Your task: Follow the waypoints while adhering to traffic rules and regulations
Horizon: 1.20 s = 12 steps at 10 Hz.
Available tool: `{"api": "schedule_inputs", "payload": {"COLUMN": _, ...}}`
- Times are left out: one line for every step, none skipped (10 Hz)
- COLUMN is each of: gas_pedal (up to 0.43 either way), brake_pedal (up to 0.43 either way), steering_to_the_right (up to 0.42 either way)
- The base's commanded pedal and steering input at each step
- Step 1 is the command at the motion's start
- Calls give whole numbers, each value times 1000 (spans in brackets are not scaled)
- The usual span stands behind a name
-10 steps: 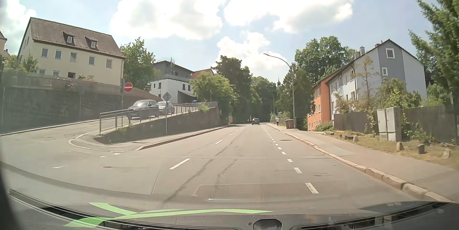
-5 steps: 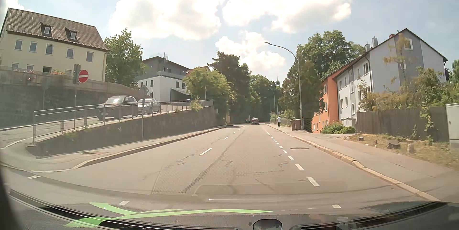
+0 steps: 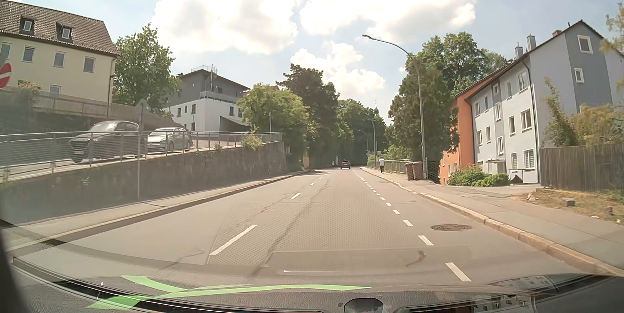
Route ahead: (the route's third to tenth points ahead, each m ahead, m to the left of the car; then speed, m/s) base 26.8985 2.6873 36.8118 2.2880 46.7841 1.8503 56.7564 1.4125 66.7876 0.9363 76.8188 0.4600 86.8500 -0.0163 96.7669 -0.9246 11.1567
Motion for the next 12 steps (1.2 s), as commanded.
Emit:
{"api": "schedule_inputs", "payload": {"gas_pedal": 311, "brake_pedal": 0, "steering_to_the_right": 1}}
{"api": "schedule_inputs", "payload": {"gas_pedal": 311, "brake_pedal": 0, "steering_to_the_right": 2}}
{"api": "schedule_inputs", "payload": {"gas_pedal": 311, "brake_pedal": 0, "steering_to_the_right": 2}}
{"api": "schedule_inputs", "payload": {"gas_pedal": 311, "brake_pedal": 0, "steering_to_the_right": 2}}
{"api": "schedule_inputs", "payload": {"gas_pedal": 311, "brake_pedal": 0, "steering_to_the_right": 2}}
{"api": "schedule_inputs", "payload": {"gas_pedal": 311, "brake_pedal": 0, "steering_to_the_right": 3}}
{"api": "schedule_inputs", "payload": {"gas_pedal": 311, "brake_pedal": 0, "steering_to_the_right": 3}}
{"api": "schedule_inputs", "payload": {"gas_pedal": 311, "brake_pedal": 0, "steering_to_the_right": 3}}
{"api": "schedule_inputs", "payload": {"gas_pedal": 311, "brake_pedal": 0, "steering_to_the_right": 3}}
{"api": "schedule_inputs", "payload": {"gas_pedal": 311, "brake_pedal": 0, "steering_to_the_right": 3}}
{"api": "schedule_inputs", "payload": {"gas_pedal": 311, "brake_pedal": 0, "steering_to_the_right": 3}}
{"api": "schedule_inputs", "payload": {"gas_pedal": 311, "brake_pedal": 0, "steering_to_the_right": 3}}
